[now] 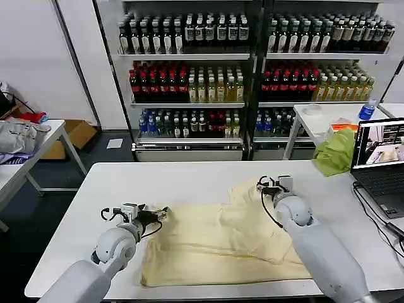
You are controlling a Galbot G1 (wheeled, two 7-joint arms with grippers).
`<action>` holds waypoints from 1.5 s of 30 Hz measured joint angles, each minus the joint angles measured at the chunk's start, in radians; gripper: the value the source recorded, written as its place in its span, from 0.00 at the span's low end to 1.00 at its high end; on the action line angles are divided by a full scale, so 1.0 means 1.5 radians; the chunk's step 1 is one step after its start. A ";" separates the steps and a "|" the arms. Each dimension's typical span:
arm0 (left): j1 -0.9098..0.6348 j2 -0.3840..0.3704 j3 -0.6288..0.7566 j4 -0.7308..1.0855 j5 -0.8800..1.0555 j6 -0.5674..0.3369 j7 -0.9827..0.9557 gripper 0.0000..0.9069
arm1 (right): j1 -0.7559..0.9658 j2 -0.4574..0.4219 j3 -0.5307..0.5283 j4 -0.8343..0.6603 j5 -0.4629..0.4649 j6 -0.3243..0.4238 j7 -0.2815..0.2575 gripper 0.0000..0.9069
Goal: Fold and organize the clothes.
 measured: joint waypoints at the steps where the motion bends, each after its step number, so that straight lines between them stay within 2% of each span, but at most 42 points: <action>1: -0.002 -0.001 0.002 0.004 -0.002 0.000 -0.001 0.77 | 0.005 0.005 -0.001 -0.009 0.000 0.000 -0.001 0.92; 2: -0.005 -0.002 0.005 0.008 -0.003 -0.001 -0.001 0.34 | 0.010 0.010 -0.003 -0.018 0.000 0.000 -0.003 0.79; 3: -0.007 -0.002 0.006 0.011 -0.005 -0.001 -0.001 0.12 | 0.015 0.014 -0.004 -0.026 0.000 0.000 -0.004 0.68; 4: -0.009 -0.002 0.008 0.014 -0.006 -0.001 -0.001 0.04 | 0.019 0.018 -0.006 -0.034 -0.001 0.000 -0.005 0.38; 6: -0.013 -0.003 0.011 0.019 -0.008 -0.001 -0.001 0.03 | 0.026 0.027 -0.011 -0.050 -0.002 0.002 -0.008 0.03; 7: -0.014 -0.003 0.012 0.021 -0.010 -0.001 -0.001 0.03 | 0.029 0.030 -0.013 -0.057 -0.003 0.002 -0.009 0.00; 28: 0.001 0.004 0.011 0.019 -0.040 -0.005 0.022 0.03 | 0.040 0.049 -0.015 -0.101 -0.005 0.010 -0.018 0.00; 45: 0.009 0.017 -0.018 -0.020 -0.069 -0.028 0.039 0.03 | 0.018 0.012 0.010 0.002 0.000 0.062 -0.012 0.00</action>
